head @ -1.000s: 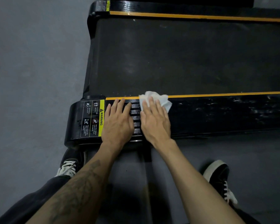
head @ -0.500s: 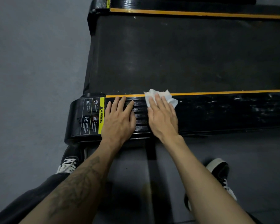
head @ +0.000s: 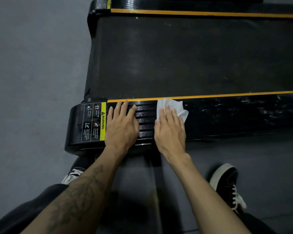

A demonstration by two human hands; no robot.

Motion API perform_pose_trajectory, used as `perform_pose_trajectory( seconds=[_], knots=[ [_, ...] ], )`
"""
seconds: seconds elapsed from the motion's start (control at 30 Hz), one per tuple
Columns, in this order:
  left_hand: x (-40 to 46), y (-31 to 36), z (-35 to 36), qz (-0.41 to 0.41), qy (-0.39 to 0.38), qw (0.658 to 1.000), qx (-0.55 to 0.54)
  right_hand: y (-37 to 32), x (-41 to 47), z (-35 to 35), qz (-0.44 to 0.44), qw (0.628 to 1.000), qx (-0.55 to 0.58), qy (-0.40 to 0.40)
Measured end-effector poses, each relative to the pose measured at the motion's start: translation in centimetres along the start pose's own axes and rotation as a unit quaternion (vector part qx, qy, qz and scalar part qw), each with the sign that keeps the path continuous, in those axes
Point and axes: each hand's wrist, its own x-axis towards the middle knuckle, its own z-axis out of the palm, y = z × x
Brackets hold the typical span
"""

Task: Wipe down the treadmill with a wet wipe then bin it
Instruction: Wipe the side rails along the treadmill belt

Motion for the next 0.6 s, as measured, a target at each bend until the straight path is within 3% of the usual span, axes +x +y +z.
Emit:
perform_pose_trajectory(
  seconds=[0.13,0.33,0.5,0.6],
  knots=[
    [-0.1,0.4,0.0,-0.01,0.002,1.0,0.0,-0.2,0.6,0.3,-0.072,0.997,0.0,-0.024],
    [0.2,2.3,0.5,-0.057,0.017,0.998,0.015,0.1,-0.5,1.0,-0.013,0.998,0.006,0.06],
    [0.2,2.0,0.7,-0.032,-0.004,0.999,0.012,1.1,-0.2,0.7,-0.084,0.996,-0.006,0.032],
    [0.1,1.9,0.8,-0.013,-0.003,1.0,0.009,1.9,-0.7,0.4,-0.033,0.998,-0.005,0.05]
  ],
)
